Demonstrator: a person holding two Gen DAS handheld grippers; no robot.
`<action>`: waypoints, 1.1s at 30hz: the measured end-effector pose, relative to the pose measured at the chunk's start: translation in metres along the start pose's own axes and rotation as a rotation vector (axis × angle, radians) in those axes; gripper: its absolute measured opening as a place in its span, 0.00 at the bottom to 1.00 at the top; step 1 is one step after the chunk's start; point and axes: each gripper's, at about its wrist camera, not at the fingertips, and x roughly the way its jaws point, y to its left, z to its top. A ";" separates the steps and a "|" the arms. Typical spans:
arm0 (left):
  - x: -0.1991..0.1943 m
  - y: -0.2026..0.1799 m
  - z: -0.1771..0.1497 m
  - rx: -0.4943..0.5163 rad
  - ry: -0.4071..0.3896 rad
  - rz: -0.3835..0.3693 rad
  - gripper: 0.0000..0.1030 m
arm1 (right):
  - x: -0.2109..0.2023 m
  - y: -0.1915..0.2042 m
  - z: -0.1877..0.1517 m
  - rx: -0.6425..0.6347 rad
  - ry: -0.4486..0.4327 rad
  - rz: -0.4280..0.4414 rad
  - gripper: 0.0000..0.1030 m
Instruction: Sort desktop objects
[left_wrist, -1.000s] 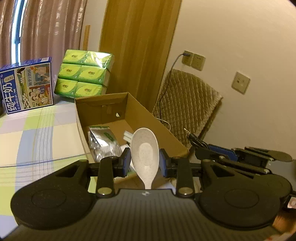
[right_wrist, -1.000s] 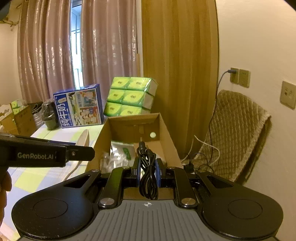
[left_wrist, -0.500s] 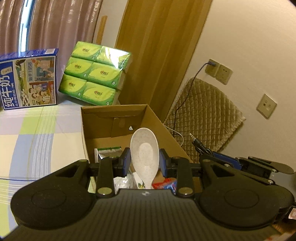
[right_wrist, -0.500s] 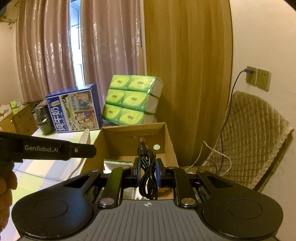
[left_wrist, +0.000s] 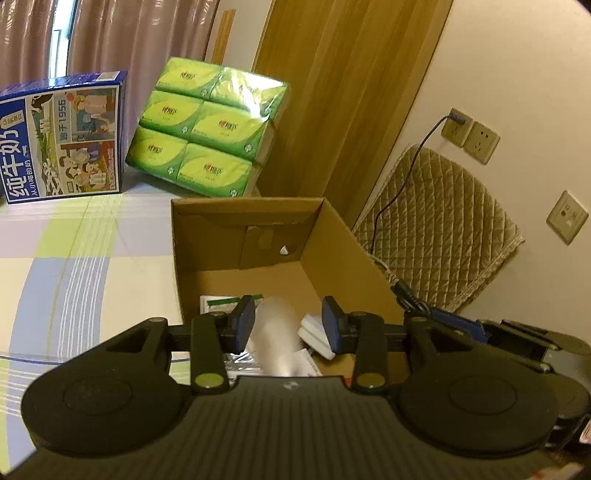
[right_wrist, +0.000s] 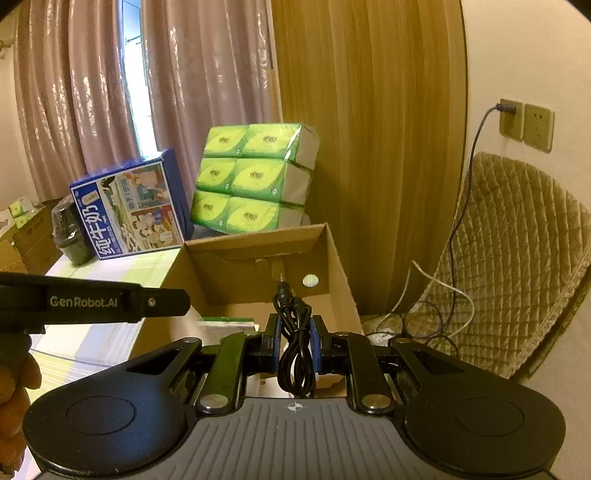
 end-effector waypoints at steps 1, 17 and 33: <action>0.001 0.001 -0.001 0.002 0.005 0.004 0.32 | 0.001 0.000 -0.001 -0.001 0.002 -0.001 0.12; -0.013 0.010 -0.003 0.017 0.007 0.011 0.35 | -0.002 0.014 -0.002 0.010 0.015 0.020 0.13; -0.079 0.022 -0.030 -0.016 -0.076 0.094 0.99 | -0.052 0.008 -0.009 0.077 -0.010 0.039 0.78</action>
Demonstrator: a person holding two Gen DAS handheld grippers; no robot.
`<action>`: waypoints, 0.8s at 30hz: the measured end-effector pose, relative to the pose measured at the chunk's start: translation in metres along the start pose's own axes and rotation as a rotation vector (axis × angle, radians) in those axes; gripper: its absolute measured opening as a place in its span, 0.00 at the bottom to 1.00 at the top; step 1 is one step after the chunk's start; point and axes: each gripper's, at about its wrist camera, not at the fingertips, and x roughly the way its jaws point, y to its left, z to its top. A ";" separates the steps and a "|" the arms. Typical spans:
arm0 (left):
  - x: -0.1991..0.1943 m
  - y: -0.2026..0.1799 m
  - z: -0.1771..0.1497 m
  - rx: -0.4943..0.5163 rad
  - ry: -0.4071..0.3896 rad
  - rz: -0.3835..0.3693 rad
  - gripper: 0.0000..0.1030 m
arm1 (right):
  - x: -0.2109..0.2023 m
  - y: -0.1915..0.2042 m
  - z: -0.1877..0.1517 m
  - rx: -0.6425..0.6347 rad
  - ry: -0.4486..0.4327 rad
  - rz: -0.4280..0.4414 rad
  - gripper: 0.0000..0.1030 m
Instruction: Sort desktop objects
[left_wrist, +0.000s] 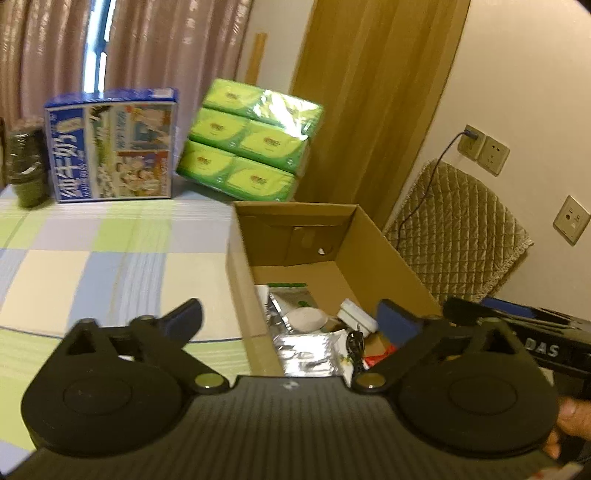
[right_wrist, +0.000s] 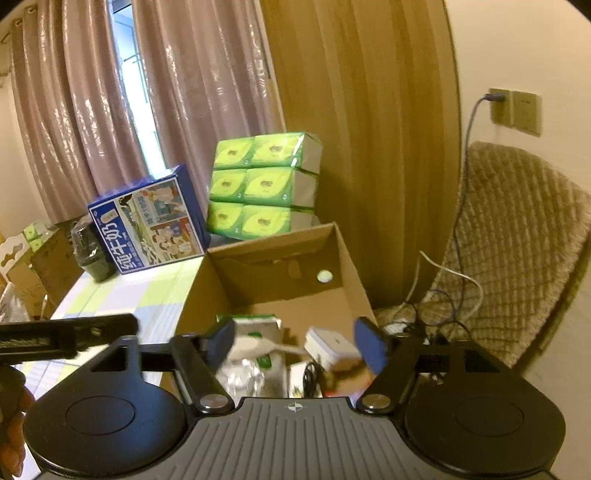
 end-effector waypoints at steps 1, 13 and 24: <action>-0.007 -0.002 -0.004 0.006 -0.007 0.009 0.99 | -0.008 0.002 -0.005 -0.005 0.005 -0.004 0.80; -0.095 -0.021 -0.061 -0.006 0.057 0.050 0.99 | -0.110 0.027 -0.052 -0.045 0.027 -0.019 0.98; -0.171 -0.033 -0.104 0.003 0.064 0.057 0.99 | -0.183 0.043 -0.087 0.009 0.031 -0.038 0.98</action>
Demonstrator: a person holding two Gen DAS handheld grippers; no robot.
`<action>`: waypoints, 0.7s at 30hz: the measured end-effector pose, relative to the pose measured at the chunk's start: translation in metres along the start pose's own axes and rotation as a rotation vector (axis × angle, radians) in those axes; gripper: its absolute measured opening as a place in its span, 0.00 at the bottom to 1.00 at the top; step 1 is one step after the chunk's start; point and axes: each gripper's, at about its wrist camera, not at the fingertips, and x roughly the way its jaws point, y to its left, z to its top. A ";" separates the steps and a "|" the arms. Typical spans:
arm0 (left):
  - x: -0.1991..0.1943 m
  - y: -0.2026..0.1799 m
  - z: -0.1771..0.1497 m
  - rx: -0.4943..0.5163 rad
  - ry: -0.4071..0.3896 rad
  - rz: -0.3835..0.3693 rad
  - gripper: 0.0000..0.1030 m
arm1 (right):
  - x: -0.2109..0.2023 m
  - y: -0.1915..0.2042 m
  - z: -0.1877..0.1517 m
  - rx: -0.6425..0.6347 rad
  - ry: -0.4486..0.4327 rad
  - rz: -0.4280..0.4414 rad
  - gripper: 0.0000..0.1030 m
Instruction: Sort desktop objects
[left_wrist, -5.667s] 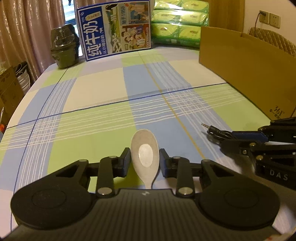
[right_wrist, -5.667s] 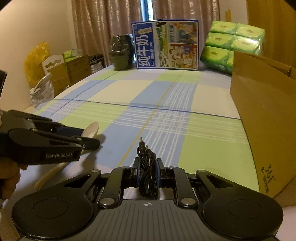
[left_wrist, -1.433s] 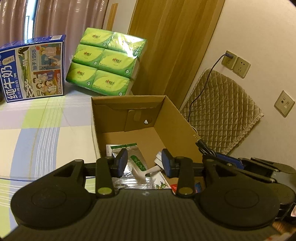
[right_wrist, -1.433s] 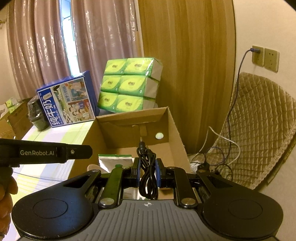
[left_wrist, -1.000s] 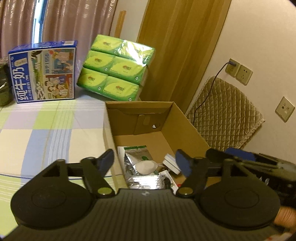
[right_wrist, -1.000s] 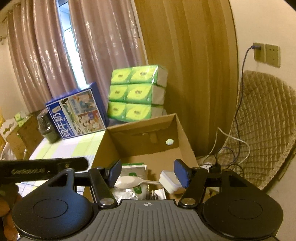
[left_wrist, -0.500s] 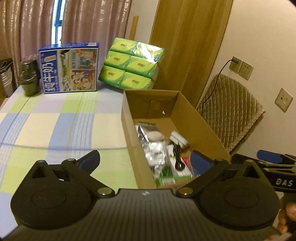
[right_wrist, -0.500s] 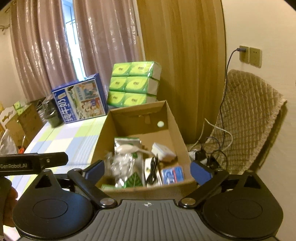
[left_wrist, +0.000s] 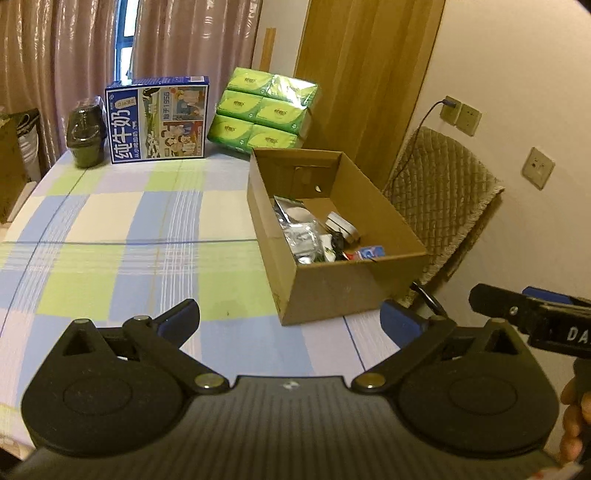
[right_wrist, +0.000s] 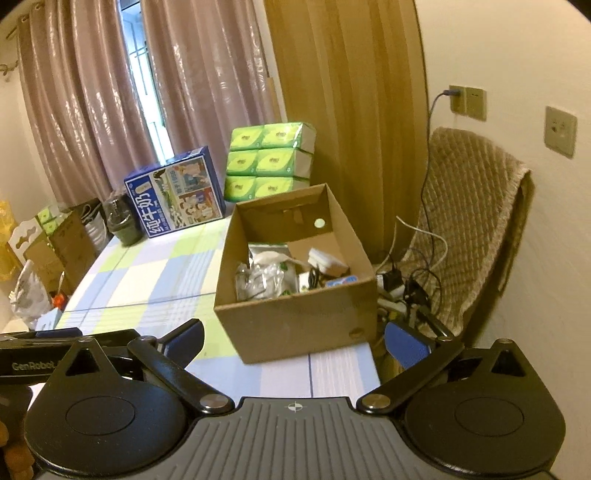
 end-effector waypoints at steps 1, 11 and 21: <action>-0.005 0.000 -0.003 -0.007 0.003 0.000 0.99 | -0.005 0.002 -0.002 -0.009 -0.001 -0.006 0.98; -0.027 -0.004 -0.016 0.002 0.001 -0.009 0.99 | -0.035 0.014 -0.017 -0.051 -0.027 -0.029 0.98; -0.026 -0.010 -0.022 0.015 0.006 0.000 0.99 | -0.034 0.015 -0.018 -0.048 -0.024 -0.018 0.98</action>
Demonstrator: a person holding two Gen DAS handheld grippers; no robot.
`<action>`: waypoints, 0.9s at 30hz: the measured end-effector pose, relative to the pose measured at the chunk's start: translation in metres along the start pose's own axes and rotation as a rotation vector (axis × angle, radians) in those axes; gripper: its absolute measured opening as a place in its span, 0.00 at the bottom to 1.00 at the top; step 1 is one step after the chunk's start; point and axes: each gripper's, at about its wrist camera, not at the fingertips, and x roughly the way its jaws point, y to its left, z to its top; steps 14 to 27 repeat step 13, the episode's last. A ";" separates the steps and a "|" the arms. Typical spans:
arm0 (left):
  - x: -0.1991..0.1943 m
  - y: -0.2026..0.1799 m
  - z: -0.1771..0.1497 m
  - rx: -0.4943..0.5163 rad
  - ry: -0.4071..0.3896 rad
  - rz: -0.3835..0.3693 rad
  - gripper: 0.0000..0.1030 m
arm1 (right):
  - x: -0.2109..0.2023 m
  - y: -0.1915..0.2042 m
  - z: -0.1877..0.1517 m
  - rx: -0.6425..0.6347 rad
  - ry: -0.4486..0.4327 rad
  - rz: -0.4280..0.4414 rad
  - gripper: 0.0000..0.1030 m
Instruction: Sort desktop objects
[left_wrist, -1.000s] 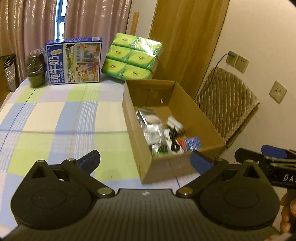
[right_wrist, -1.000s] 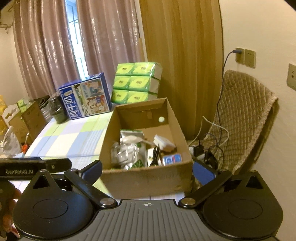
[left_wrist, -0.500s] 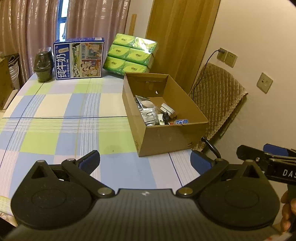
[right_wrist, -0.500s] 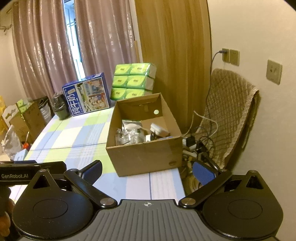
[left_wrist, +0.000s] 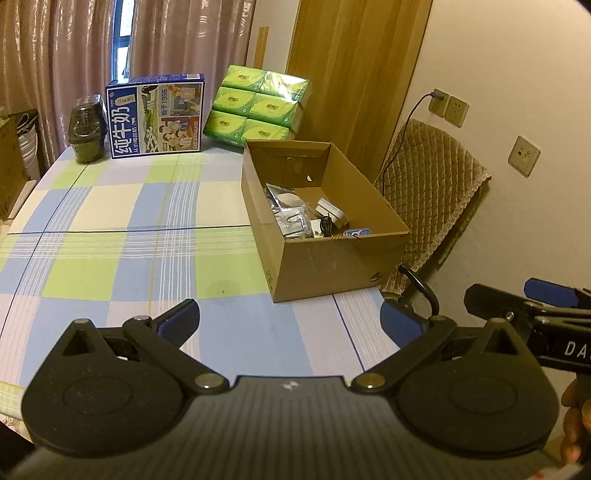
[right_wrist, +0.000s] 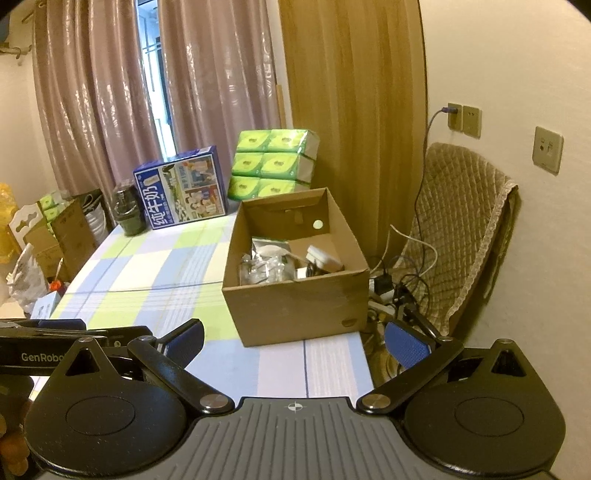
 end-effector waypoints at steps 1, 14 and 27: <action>0.000 0.001 0.000 0.001 0.001 0.000 0.99 | 0.000 0.000 0.000 0.001 0.000 -0.001 0.98; 0.000 0.000 -0.003 0.005 -0.017 -0.006 0.99 | -0.002 -0.002 -0.001 0.003 0.000 -0.005 0.98; 0.000 0.000 -0.003 0.005 -0.017 -0.006 0.99 | -0.002 -0.002 -0.001 0.003 0.000 -0.005 0.98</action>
